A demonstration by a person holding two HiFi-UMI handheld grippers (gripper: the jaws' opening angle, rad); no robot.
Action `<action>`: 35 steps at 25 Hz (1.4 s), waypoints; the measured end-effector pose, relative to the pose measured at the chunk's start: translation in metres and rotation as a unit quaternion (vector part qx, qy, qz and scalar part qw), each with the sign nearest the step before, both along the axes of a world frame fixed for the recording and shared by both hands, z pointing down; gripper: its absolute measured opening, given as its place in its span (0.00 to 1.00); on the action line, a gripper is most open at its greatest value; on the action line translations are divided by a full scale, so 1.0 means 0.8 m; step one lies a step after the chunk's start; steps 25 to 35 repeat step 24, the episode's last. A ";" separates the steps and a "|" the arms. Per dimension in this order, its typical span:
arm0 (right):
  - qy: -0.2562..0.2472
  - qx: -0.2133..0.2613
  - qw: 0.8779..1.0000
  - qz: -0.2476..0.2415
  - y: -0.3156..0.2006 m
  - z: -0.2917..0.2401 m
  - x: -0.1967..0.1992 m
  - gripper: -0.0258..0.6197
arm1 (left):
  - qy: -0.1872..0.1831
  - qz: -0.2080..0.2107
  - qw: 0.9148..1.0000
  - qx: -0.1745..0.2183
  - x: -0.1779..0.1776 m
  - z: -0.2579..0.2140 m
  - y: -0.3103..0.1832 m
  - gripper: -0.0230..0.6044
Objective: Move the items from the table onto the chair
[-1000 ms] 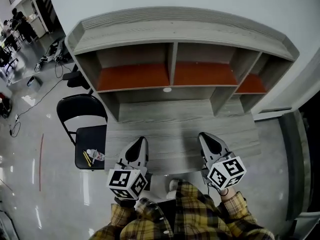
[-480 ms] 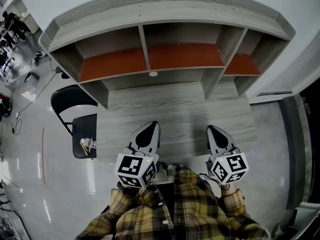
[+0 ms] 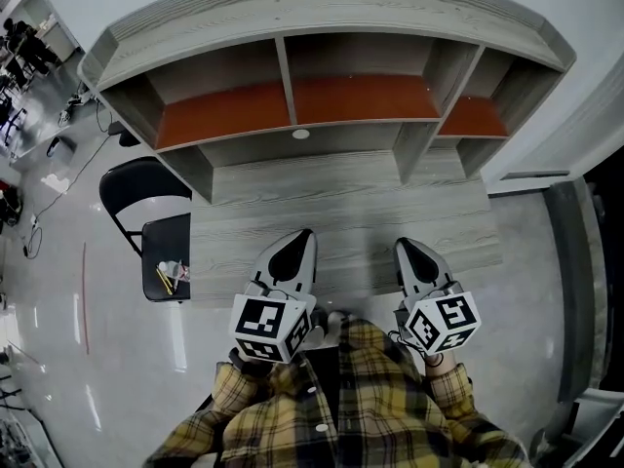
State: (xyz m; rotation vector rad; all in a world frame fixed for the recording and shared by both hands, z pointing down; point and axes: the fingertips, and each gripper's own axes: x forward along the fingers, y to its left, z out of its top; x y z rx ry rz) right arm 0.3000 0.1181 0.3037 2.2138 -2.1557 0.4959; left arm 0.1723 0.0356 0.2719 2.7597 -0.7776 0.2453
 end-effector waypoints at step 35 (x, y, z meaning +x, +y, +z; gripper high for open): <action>-0.017 -0.025 0.999 -0.009 0.018 0.022 -0.041 0.07 | -0.005 -0.003 1.000 -0.005 -0.028 0.011 0.011 0.04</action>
